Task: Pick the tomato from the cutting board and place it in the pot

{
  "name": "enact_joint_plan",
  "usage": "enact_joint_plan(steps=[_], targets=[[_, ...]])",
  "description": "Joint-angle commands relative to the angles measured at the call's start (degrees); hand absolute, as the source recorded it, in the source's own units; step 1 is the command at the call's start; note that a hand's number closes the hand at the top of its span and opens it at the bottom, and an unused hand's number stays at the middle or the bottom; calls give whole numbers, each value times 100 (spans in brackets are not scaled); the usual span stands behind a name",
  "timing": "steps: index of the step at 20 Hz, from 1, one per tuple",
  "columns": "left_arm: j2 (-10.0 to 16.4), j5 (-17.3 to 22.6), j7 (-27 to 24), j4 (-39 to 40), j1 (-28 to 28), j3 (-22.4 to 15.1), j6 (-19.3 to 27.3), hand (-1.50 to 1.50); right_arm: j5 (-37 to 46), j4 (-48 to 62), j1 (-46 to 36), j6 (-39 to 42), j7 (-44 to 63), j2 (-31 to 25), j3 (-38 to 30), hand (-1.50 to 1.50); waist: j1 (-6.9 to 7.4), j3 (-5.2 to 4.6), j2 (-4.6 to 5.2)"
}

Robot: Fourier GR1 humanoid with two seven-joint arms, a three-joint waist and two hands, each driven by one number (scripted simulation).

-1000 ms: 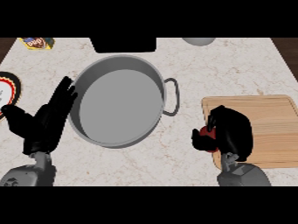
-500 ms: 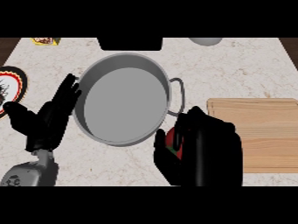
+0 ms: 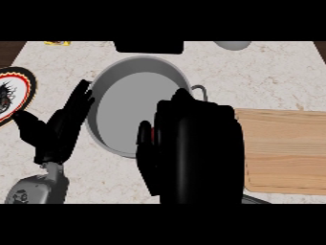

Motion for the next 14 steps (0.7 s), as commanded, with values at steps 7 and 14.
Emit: enact_joint_plan(steps=[7, 14], targets=[[-15, 56, 54, 109, -172, 21, -46, 0, -1007, 1877, -1624, -189, 1375, 88, -1036, 150, 115, 4, 54], [31, 112, 68, -60, -96, 8, -151, 0, -1575, 3543, -2199, -1004, 1033, 89, -1011, 150, 192, 11, 75]])
